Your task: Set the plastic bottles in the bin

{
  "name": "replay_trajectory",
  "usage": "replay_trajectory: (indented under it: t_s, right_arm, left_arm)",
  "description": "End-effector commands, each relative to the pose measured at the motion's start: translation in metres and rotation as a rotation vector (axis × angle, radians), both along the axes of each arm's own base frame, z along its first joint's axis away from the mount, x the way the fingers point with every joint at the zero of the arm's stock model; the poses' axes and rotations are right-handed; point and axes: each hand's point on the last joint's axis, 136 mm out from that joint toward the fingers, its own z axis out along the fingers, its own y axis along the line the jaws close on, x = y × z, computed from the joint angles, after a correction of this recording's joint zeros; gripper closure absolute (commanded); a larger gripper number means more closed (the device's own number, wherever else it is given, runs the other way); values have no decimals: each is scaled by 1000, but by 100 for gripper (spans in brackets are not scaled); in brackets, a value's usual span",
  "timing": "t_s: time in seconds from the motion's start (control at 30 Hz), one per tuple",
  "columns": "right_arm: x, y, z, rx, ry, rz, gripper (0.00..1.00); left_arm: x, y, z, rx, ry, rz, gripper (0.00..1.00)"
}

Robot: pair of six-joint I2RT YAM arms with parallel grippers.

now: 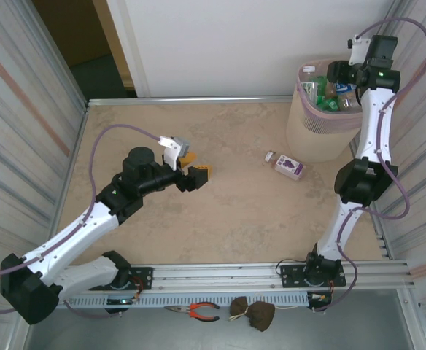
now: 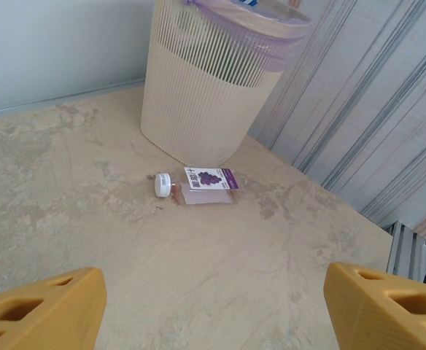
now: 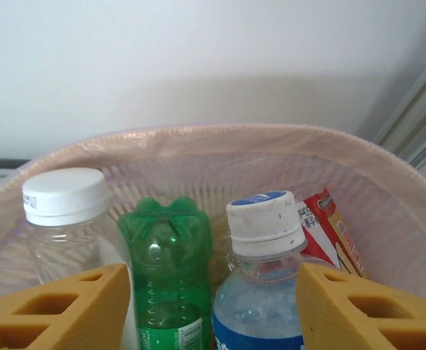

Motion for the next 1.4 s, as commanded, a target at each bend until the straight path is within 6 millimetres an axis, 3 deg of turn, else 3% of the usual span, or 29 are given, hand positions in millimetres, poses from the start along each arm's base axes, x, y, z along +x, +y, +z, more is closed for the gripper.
replay_trajectory:
  t_s: [0.0, 0.2, 0.33, 0.6, 0.77, 0.97, 1.17, 1.37]
  right_arm:
    - [-17, -1, 40, 65, -76, -11, 52]
    - [-12, -29, 27, 38, -53, -124, 55]
    - [-4, -36, 0, 32, 4, -133, 54]
    - [-2, -18, -77, 113, 215, -42, 58]
    - [-10, -16, -99, 80, 271, -45, 61]
    - [-18, -16, -84, 30, 253, -50, 64]
    - [-27, -10, -38, -32, 163, -69, 57]
    - [-41, 13, 5, -69, 78, -34, 52]
  left_arm:
    - [-1, 4, 12, -32, -29, 7, 21]
    - [-1, 5, 13, -34, -30, 11, 21]
    - [-1, 6, 13, -29, -32, 15, 21]
    - [-1, 6, 14, -29, -29, 17, 21]
    - [-1, 4, 16, -30, -28, 9, 21]
    - [-1, 4, 19, -40, -21, 4, 22]
    - [-3, 4, 22, -55, -16, 2, 22]
    - [-5, 7, 26, -53, -20, 8, 22]
